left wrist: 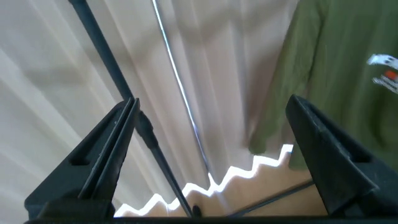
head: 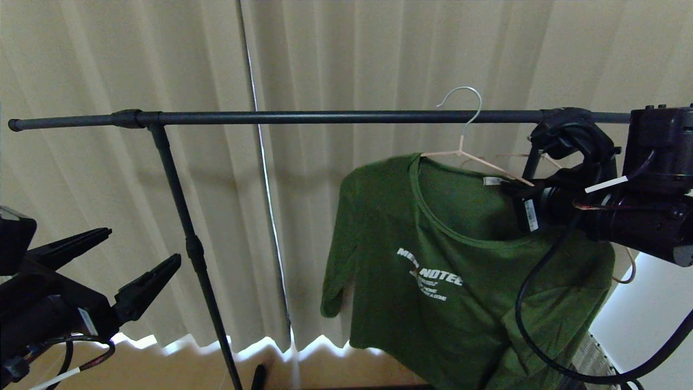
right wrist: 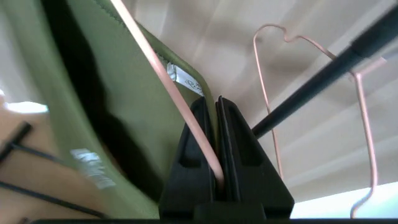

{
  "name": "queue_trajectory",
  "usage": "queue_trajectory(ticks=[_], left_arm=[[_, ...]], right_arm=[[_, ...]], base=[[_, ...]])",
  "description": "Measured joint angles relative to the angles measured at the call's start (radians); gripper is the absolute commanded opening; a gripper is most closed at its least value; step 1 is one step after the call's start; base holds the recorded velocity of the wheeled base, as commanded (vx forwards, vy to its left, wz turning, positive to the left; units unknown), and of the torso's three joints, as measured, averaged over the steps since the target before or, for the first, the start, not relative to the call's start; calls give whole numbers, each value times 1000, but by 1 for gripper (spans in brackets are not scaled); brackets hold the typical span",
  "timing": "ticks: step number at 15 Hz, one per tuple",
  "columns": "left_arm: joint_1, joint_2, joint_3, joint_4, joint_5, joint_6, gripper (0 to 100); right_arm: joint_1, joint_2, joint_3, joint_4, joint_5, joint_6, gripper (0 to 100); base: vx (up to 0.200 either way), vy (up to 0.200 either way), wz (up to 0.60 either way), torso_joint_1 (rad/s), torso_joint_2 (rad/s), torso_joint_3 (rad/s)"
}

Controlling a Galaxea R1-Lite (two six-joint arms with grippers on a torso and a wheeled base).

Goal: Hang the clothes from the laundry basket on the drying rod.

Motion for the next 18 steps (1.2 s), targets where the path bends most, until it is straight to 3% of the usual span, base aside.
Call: queue_trajectory(ticks=[4,13,18], left_arm=[[-1,2,-1,0,0,-2,100],[-1,22,-5,1,-1,-2,100],[-16,39,-4,1,-1,-1,100]], right_arm=[[-1,43,-46,2,1,10,0],[-28,266,-256,13,-7,10,0],[-53,340,-309,11,-7,12,0]], base=[[0,0,0,0,0,0],[0,0,0,0,0,0],[0,0,0,0,0,0]])
